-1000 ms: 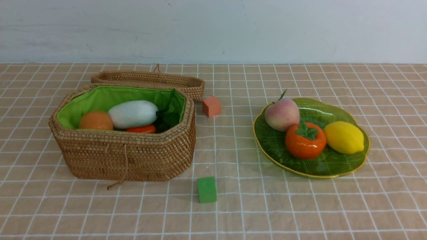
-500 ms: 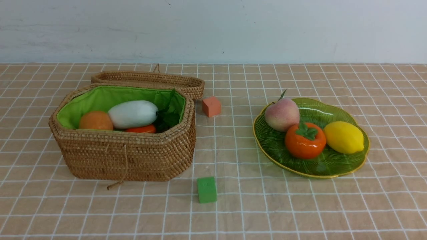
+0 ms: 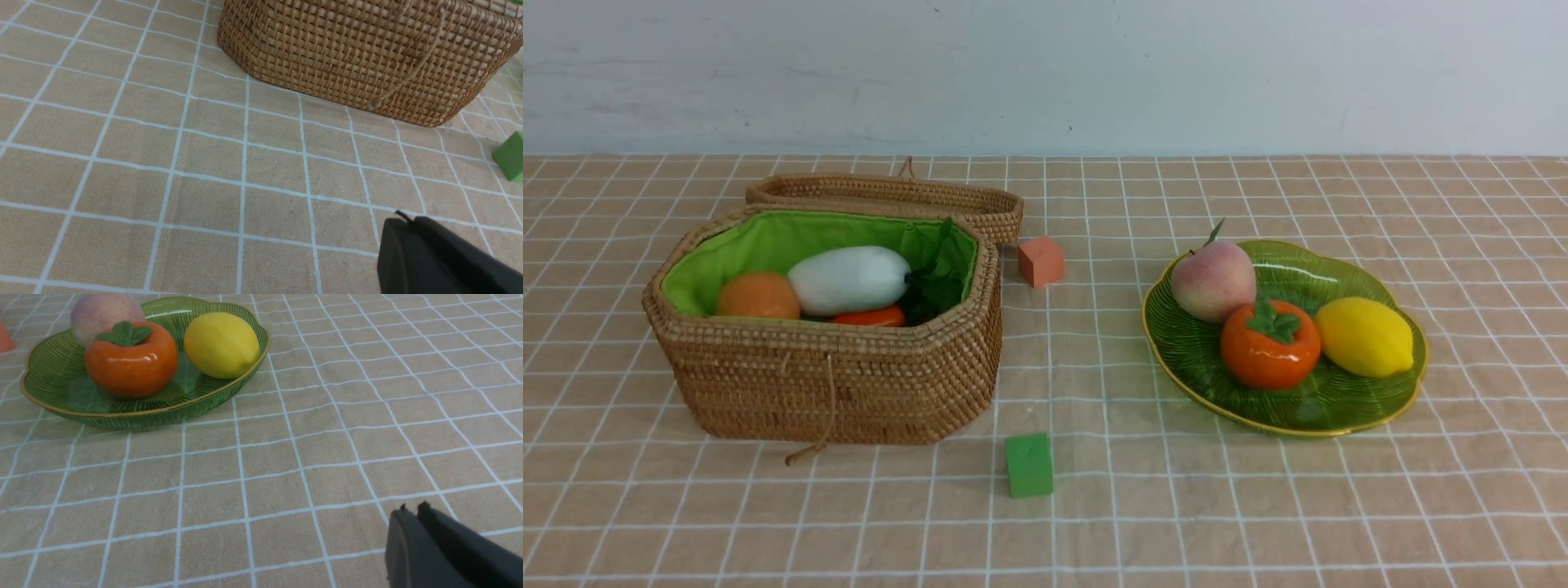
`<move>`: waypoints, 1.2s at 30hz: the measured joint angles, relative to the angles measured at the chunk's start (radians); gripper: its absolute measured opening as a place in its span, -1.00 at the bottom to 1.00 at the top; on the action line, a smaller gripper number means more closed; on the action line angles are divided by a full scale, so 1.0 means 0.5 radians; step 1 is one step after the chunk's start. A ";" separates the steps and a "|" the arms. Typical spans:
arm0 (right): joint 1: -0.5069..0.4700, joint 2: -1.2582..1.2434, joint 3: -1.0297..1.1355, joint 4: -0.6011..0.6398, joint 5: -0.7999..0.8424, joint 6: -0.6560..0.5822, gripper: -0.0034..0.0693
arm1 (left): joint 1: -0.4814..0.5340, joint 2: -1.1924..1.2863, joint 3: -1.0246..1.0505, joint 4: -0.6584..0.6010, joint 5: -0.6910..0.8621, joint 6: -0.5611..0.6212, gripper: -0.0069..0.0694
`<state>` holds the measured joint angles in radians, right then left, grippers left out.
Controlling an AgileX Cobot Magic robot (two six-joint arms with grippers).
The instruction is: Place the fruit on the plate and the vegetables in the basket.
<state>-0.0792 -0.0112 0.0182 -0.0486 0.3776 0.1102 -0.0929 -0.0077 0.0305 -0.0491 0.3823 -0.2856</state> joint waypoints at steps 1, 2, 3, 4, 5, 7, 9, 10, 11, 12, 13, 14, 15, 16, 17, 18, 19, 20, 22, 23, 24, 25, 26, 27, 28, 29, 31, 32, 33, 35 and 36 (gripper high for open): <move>0.000 0.000 0.000 0.000 0.000 0.000 -0.81 | 0.000 0.000 0.000 0.000 0.000 0.000 -0.84; 0.000 0.000 0.000 0.000 0.000 0.000 -0.81 | 0.000 0.000 0.000 0.000 0.000 0.000 -0.84; 0.000 0.000 0.000 0.000 0.000 0.000 -0.81 | 0.000 0.000 0.000 0.000 0.000 0.000 -0.84; 0.000 0.000 0.000 0.000 0.000 0.000 -0.81 | 0.000 0.000 0.000 0.000 0.000 0.000 -0.84; 0.000 0.000 0.000 0.000 0.000 0.000 -0.81 | 0.000 0.000 0.000 0.000 0.000 0.000 -0.84; 0.000 0.000 0.000 0.000 0.000 0.000 -0.80 | 0.000 0.000 0.000 0.000 0.000 0.000 -0.83; 0.000 0.000 0.000 0.000 0.000 0.000 -0.79 | 0.000 0.000 0.000 0.000 0.000 0.000 -0.83; 0.000 0.000 0.000 0.000 0.000 0.000 -0.79 | 0.000 0.000 0.000 0.000 0.000 0.000 -0.83; 0.000 0.000 0.000 0.000 0.000 0.000 -0.78 | 0.000 0.000 0.000 0.000 0.000 0.000 -0.83; 0.000 0.000 0.000 0.000 0.000 0.000 -0.78 | 0.000 0.000 0.000 0.000 0.000 0.000 -0.83; 0.000 0.000 0.000 0.000 0.000 0.000 -0.77 | 0.000 0.000 0.000 0.000 0.000 0.000 -0.82; 0.000 0.000 0.000 0.000 0.000 0.000 -0.77 | 0.000 0.000 0.000 0.000 0.000 0.000 -0.82; 0.000 0.000 0.000 0.000 0.000 0.000 -0.77 | 0.000 0.000 0.000 0.000 0.000 0.000 -0.82; 0.000 0.000 0.000 0.000 0.000 0.000 -0.76 | 0.000 0.000 0.000 0.000 0.000 0.000 -0.82; 0.000 0.000 0.000 0.000 0.000 0.000 -0.76 | 0.000 0.000 0.000 0.000 0.000 -0.002 -0.81; 0.000 0.000 0.000 0.000 0.000 0.000 -0.75 | 0.000 0.000 0.000 0.000 0.000 -0.002 -0.81; 0.000 0.000 0.000 0.000 0.000 0.000 -0.75 | 0.000 0.000 0.000 0.000 0.000 -0.002 -0.81; 0.000 0.000 0.000 0.000 0.000 0.000 -0.75 | 0.000 0.000 0.000 0.000 0.000 -0.002 -0.81; 0.000 0.000 0.000 0.000 0.000 0.000 -0.74 | 0.000 0.000 0.000 0.000 0.000 -0.002 -0.80; 0.000 0.000 0.000 0.000 0.000 0.000 -0.73 | 0.000 0.000 0.000 0.000 0.000 -0.002 -0.80; 0.000 0.000 0.000 0.000 0.000 0.000 -0.73 | 0.000 0.000 0.000 0.000 0.000 -0.002 -0.80; 0.000 0.000 0.000 0.000 0.000 0.000 -0.72 | 0.000 0.000 0.000 0.000 0.000 -0.002 -0.80; 0.000 0.000 0.000 0.000 0.000 0.000 -0.72 | 0.000 0.000 0.000 0.000 0.000 -0.002 -0.80; 0.000 0.000 0.000 0.000 0.000 0.000 -0.72 | 0.000 0.000 0.000 0.000 0.000 -0.002 -0.80; 0.000 0.000 0.000 0.000 0.000 0.000 -0.72 | 0.000 0.000 0.000 0.000 0.000 -0.004 -0.80; 0.000 0.000 0.000 0.000 0.000 0.000 -0.71 | 0.000 0.000 0.000 0.000 0.000 -0.004 -0.80; 0.000 0.000 0.000 0.000 0.000 0.000 -0.71 | 0.000 0.000 0.000 0.000 0.000 -0.004 -0.80; 0.000 0.000 0.000 0.000 0.000 0.000 -0.71 | 0.000 0.000 0.000 0.000 0.000 -0.004 -0.80; 0.000 0.000 0.000 0.000 0.000 0.000 -0.71 | 0.000 0.000 0.000 0.000 0.000 -0.004 -0.79; 0.000 0.000 0.000 0.000 0.000 0.000 -0.71 | 0.000 0.000 0.000 0.000 0.000 -0.004 -0.78; 0.000 0.000 0.000 0.000 0.000 0.000 -0.71 | 0.000 0.000 0.000 0.000 0.000 -0.004 -0.78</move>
<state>-0.0792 -0.0112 0.0182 -0.0486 0.3776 0.1102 -0.0929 -0.0077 0.0305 -0.0491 0.3823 -0.2874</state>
